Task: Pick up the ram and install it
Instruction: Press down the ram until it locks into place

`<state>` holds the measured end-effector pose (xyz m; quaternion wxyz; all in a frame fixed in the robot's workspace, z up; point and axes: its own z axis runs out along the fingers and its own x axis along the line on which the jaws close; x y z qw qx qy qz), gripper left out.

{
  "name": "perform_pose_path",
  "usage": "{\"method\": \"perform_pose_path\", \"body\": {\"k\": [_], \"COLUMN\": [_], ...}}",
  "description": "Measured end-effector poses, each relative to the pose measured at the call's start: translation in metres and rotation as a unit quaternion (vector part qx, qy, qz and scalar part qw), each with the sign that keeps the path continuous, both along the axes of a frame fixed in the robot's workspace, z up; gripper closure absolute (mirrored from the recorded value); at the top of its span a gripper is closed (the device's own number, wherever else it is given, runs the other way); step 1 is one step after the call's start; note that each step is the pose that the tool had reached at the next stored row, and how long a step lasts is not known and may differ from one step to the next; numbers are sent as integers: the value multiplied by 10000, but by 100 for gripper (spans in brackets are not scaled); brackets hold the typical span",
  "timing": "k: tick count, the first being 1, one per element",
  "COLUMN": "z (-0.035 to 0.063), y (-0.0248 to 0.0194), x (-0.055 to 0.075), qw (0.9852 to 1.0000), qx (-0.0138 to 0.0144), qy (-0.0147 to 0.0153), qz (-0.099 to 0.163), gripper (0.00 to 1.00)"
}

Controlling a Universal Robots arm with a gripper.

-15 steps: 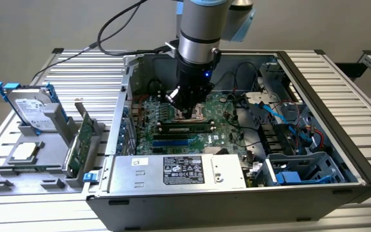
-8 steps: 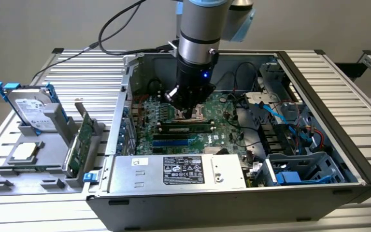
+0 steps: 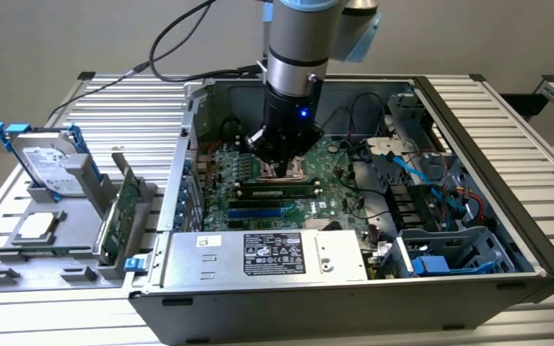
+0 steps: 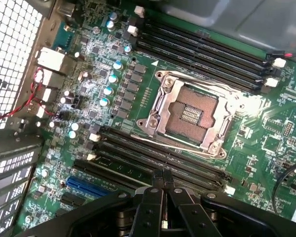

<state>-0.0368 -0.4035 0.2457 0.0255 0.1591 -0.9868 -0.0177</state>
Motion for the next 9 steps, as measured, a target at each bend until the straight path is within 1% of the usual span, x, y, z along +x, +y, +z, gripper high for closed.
{"method": "perform_pose_path", "body": {"k": [4, 7, 9], "z": [-4, -7, -9], "y": [0, 0, 0], "x": [0, 0, 0], "qw": [9996, 9987, 9978], "qx": [0, 0, 0], "qy": [-9, -15, -19], "qz": [-295, -519, -669], "gripper": [89, 89, 89]}}
